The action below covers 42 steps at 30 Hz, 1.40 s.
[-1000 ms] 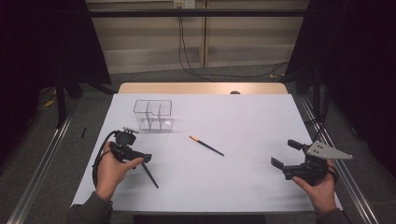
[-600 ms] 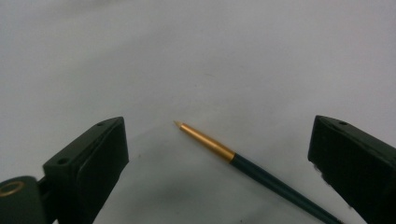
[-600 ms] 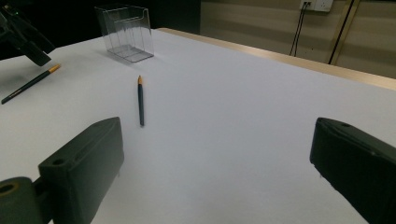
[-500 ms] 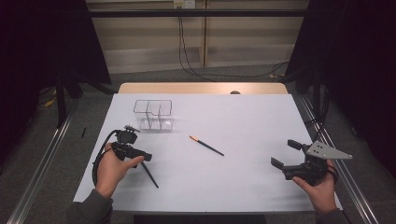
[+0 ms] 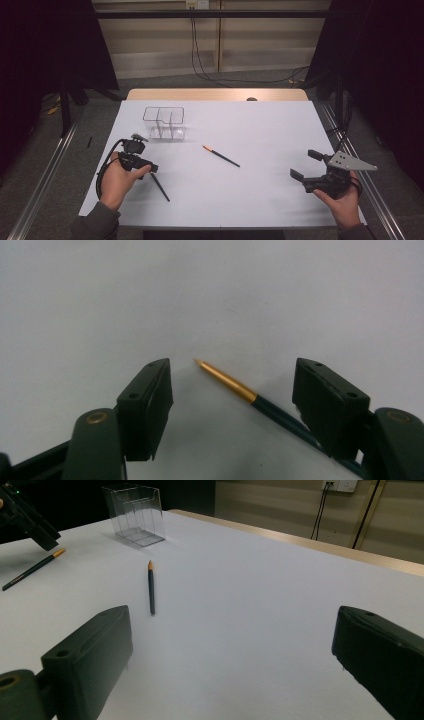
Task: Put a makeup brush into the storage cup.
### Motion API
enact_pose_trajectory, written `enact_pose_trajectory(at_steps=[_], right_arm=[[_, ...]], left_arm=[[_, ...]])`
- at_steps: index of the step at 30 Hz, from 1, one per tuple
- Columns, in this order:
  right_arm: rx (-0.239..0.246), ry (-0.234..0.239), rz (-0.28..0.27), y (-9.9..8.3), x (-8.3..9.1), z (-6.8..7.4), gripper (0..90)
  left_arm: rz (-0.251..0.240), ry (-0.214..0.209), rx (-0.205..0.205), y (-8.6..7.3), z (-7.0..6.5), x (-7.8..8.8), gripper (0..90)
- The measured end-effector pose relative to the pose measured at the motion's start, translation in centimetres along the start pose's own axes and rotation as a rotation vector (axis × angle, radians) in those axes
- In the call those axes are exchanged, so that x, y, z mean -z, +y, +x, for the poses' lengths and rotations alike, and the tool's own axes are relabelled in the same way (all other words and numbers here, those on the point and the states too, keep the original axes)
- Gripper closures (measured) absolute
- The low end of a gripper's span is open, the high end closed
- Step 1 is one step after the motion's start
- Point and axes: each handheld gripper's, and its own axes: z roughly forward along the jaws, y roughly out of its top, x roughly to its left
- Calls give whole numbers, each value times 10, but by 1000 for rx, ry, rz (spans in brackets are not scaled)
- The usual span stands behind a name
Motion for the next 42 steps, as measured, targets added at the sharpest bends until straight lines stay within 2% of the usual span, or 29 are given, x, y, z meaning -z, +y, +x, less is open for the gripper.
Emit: enact_pose_trajectory(at_steps=[4,9,22,33,36,37,42], right_arm=[[0,-6,-1,0,0,0,24],[-4,-3,2,0,0,0,24],[2,-5,0,0,0,0,24],[-2,1,4,0,-1,0,25],[1,-2,5,0,-1,0,25],[3,0,4,0,-1,0,25],[6,2,7,0,-1,0,25]], left_arm=[[3,-25,15,-2,2,-2,389],[34,-16,61,-2,0,-3,421],[85,-22,112,-1,-7,-9,584],[114,50,89,2,-15,-11,700],[131,70,64,3,-16,-11,737],[124,81,72,3,-18,-12,749],[147,92,60,5,-20,-12,775]])
